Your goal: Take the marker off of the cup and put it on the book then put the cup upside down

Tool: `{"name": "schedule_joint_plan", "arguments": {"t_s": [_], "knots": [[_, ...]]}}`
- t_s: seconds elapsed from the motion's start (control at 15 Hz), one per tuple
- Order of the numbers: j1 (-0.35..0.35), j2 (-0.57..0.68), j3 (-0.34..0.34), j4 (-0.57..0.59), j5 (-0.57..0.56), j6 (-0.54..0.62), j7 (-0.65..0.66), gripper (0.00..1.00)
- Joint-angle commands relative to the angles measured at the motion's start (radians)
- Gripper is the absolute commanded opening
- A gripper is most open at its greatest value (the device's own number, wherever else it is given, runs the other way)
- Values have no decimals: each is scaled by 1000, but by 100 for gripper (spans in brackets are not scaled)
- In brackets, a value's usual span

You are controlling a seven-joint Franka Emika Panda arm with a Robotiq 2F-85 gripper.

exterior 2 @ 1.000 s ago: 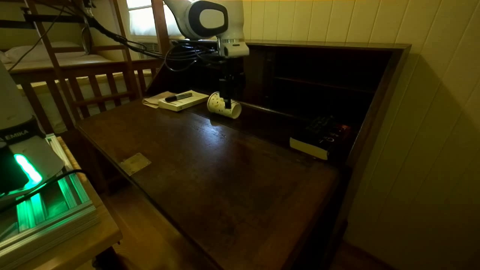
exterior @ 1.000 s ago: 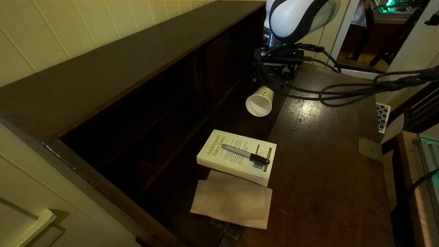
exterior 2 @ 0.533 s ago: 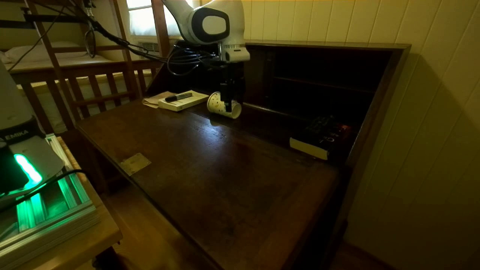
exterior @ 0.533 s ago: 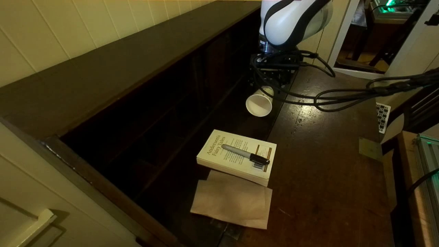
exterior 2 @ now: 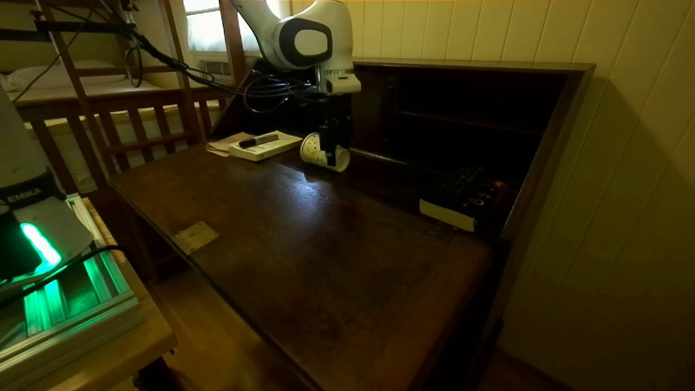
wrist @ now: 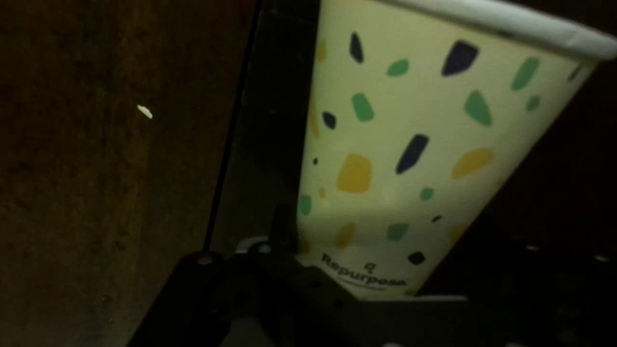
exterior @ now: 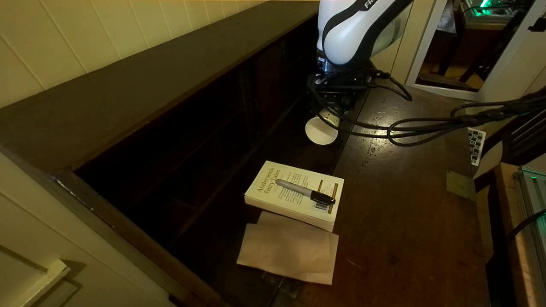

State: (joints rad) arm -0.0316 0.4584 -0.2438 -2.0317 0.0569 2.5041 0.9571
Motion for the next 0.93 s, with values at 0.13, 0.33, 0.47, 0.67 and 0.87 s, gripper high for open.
{"name": "schedule_joint_plan", "arguments": {"t_s": [0.13,0.33,0.47,0.67,0.87], "knots": [[45,10,-35,23,-85,-12,54,66],[82,0,-62,18,-171,-5,83,66],[115,-7,-87,15,-250,-8,117,67],[178,-19,-128,9,-400,-20,195,69],[240,-26,-162,5,-573,-30,284,71]]}}
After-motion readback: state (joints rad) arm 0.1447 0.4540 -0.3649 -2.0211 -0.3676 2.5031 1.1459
